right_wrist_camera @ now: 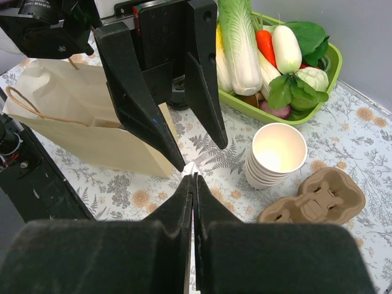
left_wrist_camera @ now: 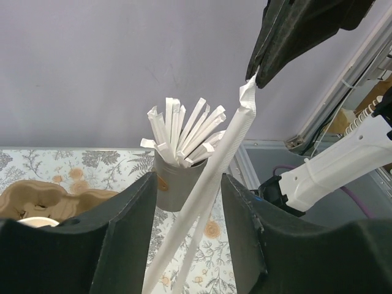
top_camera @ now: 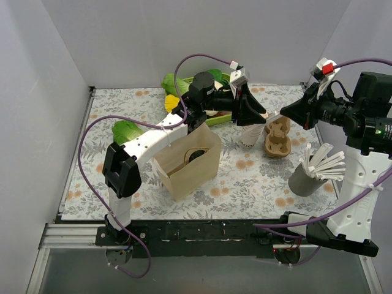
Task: Pack the takeout coffee
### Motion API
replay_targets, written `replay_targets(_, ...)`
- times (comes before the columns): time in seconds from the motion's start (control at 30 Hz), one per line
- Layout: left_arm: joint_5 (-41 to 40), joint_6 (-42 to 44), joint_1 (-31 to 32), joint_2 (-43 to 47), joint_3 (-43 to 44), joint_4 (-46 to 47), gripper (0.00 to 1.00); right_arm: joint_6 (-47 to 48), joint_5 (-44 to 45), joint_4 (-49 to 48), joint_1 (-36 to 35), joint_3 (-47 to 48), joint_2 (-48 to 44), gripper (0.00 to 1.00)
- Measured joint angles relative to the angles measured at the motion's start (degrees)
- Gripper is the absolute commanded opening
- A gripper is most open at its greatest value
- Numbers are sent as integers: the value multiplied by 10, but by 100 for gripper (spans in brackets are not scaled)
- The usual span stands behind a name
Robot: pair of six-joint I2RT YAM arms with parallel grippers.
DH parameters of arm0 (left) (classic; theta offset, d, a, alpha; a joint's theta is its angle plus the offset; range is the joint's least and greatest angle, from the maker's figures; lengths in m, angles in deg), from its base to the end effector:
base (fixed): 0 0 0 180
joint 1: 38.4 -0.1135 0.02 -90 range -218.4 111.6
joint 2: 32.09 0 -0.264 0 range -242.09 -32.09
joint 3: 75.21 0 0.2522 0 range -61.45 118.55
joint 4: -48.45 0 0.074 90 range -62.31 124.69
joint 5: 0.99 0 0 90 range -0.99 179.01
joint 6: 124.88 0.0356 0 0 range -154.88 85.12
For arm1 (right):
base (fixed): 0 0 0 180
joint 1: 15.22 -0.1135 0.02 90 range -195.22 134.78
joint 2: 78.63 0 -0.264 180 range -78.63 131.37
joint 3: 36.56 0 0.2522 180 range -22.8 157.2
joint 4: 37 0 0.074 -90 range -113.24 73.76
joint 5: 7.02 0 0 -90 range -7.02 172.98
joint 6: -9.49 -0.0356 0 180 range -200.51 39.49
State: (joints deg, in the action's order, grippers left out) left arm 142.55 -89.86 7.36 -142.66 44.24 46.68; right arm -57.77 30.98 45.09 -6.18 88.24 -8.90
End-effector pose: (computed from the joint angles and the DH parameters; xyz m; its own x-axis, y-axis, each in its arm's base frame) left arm 0.2979 -0.3469 0.4114 -0.7551 0.0778 -0.6510 0.6346 -0.1628 -0.7555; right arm 0.1608 0.0028 0.5243 -0.1832 -0.2118 -0.9600 -0.7236 0.6901 -0.0142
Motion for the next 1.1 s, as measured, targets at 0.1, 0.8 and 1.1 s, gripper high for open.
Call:
replay_targets(0.1, 2, 0, 0, 0, 0, 1, 43, 0, 0, 6, 0, -2, 0, 1)
replay_targets(0.8, 72, -38, 16, -7, 12, 33, 19, 0, 4, 5, -1, -18, 0, 1)
replay_targets(1.1, 73, -40, 17, -8, 20, 33, 4, 0, 5, 6, -1, -21, 0, 1)
